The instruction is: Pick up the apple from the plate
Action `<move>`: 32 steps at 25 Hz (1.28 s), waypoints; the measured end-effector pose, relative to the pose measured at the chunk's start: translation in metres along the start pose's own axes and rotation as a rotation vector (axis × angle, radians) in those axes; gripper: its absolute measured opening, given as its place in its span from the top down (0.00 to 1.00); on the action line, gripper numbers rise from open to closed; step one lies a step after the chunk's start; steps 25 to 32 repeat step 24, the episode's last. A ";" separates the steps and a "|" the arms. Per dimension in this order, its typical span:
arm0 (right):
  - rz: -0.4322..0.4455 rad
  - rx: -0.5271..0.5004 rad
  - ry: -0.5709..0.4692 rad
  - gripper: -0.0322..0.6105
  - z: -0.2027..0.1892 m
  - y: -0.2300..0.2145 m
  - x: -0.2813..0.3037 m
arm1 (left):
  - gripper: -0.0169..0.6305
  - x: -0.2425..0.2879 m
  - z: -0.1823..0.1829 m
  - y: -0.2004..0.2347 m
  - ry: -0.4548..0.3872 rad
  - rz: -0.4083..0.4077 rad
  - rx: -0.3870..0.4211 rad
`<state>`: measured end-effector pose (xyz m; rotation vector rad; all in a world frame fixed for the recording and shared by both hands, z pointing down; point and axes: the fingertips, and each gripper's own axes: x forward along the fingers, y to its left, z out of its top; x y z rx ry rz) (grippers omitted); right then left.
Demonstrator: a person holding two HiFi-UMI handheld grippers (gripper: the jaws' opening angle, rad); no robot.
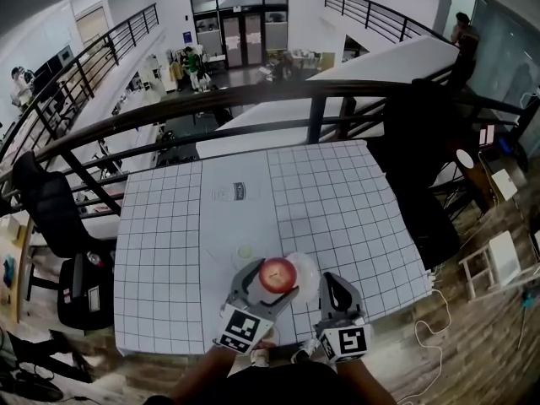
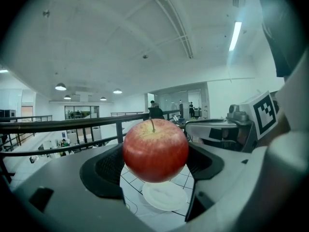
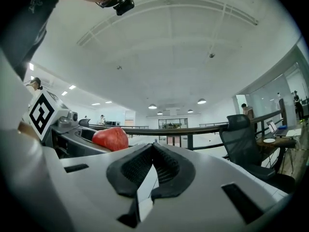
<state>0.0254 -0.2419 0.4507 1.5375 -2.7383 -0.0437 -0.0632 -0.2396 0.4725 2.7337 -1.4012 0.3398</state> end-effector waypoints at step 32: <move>-0.012 -0.038 -0.056 0.91 0.010 -0.013 -0.005 | 0.34 0.007 0.009 -0.005 -0.028 -0.020 0.025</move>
